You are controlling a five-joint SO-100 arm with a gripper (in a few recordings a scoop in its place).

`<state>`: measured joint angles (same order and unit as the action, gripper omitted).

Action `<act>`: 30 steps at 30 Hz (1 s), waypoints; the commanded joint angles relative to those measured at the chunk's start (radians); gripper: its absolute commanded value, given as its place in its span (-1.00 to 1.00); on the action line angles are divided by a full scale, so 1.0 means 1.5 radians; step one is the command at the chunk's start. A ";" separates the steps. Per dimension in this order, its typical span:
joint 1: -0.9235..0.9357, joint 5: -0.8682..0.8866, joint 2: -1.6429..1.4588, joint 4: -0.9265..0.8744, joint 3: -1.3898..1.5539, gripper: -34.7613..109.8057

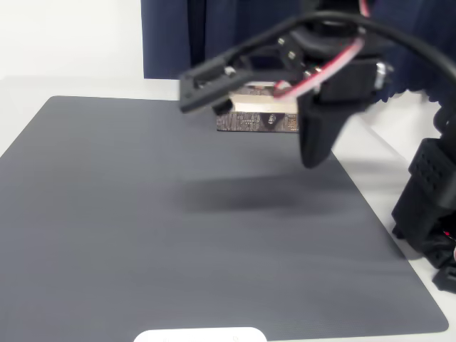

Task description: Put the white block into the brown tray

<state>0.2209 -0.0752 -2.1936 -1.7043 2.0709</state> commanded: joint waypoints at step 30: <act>-0.082 0.069 -0.746 0.241 0.625 -0.52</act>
<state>0.0920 0.0337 -3.2827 -1.3545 3.0051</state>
